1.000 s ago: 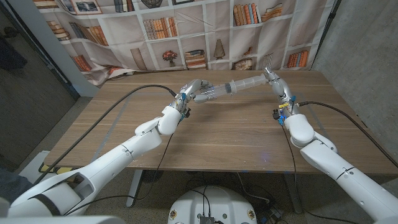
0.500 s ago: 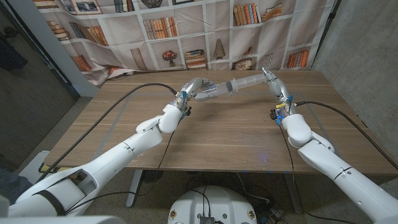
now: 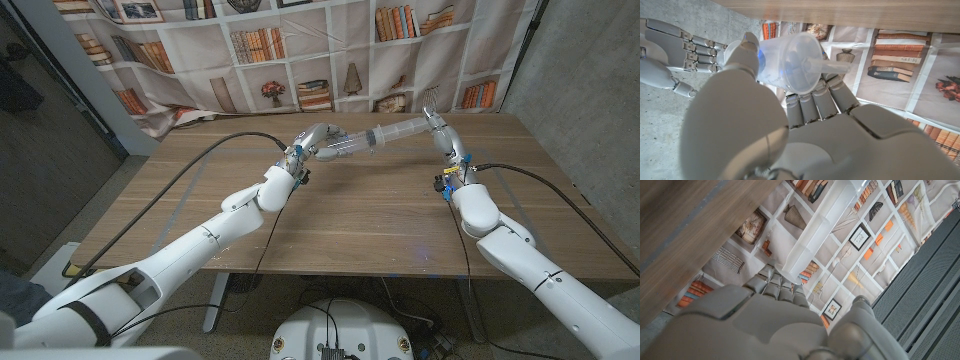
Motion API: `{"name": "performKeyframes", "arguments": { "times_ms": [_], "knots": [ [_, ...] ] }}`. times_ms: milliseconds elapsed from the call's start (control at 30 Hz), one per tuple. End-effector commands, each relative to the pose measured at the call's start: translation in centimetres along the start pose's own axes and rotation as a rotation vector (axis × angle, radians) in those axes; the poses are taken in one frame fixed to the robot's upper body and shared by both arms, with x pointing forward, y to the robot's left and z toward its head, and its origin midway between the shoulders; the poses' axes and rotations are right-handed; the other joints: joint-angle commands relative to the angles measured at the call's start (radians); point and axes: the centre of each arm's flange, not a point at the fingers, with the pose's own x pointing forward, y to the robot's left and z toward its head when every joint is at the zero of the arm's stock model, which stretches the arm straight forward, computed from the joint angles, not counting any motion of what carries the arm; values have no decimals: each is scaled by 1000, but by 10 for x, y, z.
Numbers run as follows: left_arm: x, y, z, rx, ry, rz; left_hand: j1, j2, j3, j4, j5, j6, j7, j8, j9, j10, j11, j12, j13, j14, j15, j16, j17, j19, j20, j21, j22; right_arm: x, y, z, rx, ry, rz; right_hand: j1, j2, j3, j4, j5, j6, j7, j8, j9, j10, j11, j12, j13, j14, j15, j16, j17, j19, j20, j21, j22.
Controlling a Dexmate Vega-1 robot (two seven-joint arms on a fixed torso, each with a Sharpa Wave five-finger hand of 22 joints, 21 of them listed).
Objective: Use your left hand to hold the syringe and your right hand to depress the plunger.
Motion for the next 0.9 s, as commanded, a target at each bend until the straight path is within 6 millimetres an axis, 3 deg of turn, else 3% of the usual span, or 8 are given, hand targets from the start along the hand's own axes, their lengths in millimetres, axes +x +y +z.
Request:
{"name": "performKeyframes", "arguments": {
  "times_ms": [33, 300, 900],
  "knots": [
    [4, 1, 5, 4, -9, 1, 107, 104, 58, 57, 6, 173, -18, 0, 2, 126, -117, -1, 5, 118, -110, 4, 4, -6, -9, 6, 0, 1, 8, 4, -8, -10, 40, 5, 6, -1, -4, 1, 19, -1, 8, 3, 22, -6, 8, 2, 18, -5, 6, -1, 18, -54, 8, 1],
    [8, 5, 9, 9, -22, 10, 107, 104, 58, 57, 6, 174, -17, -1, 3, 128, -116, -3, 9, 118, -110, 4, 5, -4, -11, 9, 0, 3, 12, 6, -18, -3, 65, 6, 4, -3, -5, 1, 38, -4, 10, 2, 43, -13, 11, 1, 36, -7, 6, -2, 33, -58, 10, 1],
    [21, 5, 17, -2, -47, 14, 107, 103, 58, 58, 6, 176, -17, -4, 3, 131, -117, -9, 17, 119, -112, 4, 6, -5, -11, 13, 0, 2, 18, 8, -21, -5, 89, 3, 6, -5, -2, 2, 24, 0, -3, 2, 21, -7, -4, 1, 16, -2, -8, -1, 13, -56, -1, 2]
  ]
}}
